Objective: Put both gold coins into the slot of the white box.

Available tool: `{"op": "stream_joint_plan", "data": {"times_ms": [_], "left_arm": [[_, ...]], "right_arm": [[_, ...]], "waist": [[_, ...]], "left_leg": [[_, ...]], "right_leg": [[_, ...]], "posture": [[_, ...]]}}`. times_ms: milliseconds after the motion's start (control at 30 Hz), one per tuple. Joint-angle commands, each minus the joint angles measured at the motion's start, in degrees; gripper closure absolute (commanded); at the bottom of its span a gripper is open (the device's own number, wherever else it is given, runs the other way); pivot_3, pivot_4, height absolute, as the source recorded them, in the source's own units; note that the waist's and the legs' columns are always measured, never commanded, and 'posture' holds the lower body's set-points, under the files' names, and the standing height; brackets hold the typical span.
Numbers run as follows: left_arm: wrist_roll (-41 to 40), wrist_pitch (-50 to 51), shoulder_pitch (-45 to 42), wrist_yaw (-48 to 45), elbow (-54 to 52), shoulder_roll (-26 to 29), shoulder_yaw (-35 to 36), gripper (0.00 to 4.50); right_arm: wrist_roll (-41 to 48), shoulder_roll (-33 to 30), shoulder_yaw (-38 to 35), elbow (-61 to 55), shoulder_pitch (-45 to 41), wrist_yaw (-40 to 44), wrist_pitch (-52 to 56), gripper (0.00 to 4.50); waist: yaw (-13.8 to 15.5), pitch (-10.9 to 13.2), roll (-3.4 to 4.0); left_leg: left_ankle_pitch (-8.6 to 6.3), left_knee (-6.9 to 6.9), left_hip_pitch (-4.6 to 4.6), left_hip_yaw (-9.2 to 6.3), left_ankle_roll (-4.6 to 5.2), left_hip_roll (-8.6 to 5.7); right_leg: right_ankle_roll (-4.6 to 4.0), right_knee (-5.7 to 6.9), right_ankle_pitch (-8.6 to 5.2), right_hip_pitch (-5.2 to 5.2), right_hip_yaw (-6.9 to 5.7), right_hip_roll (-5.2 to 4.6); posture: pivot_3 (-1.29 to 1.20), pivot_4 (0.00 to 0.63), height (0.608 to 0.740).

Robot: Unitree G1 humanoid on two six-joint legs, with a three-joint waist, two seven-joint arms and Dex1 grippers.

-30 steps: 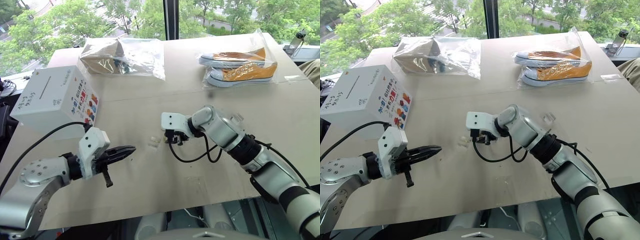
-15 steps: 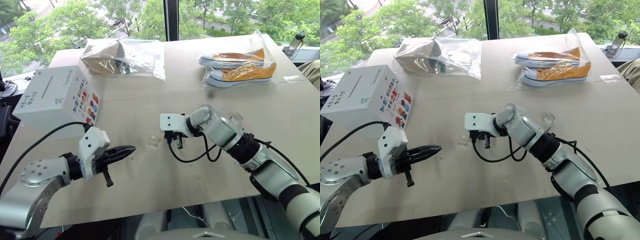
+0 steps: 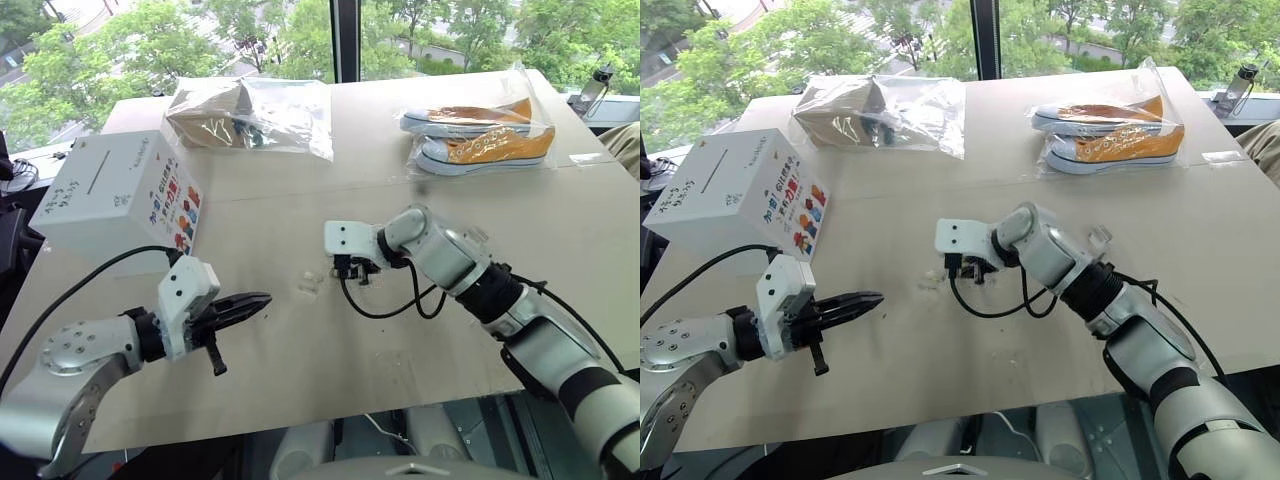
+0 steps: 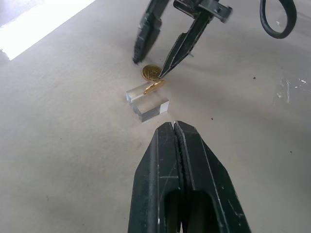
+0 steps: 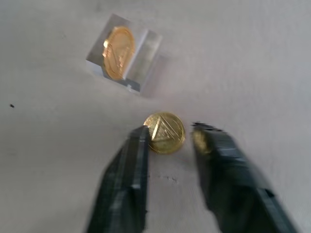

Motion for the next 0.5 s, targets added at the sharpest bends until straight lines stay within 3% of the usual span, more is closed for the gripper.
{"op": "stream_joint_plan", "data": {"times_ms": [33,500], "left_arm": [[-0.2,-0.92,0.17,-0.23,-0.82,-0.14,0.79,4.5],[0.05,-1.03,0.53,-0.14,-0.57,-0.44,0.97,4.5]], "right_arm": [[-0.91,-0.37,0.89,1.39,0.74,0.5,1.0,2.77],[1.16,1.14,1.7,-0.13,1.72,3.76,2.16,2.77]], "waist": [[-0.01,0.0,0.0],[-0.22,0.0,0.0]], "left_leg": [[0.0,0.0,0.0,0.0,0.0,0.0],[0.0,-0.02,-0.02,0.01,0.0,0.01]], "right_leg": [[0.0,0.0,0.0,0.0,0.0,0.0],[0.01,-0.07,-0.01,-0.02,0.01,0.0]], "posture": [[0.0,0.15,0.74],[0.0,0.15,0.74]]}}
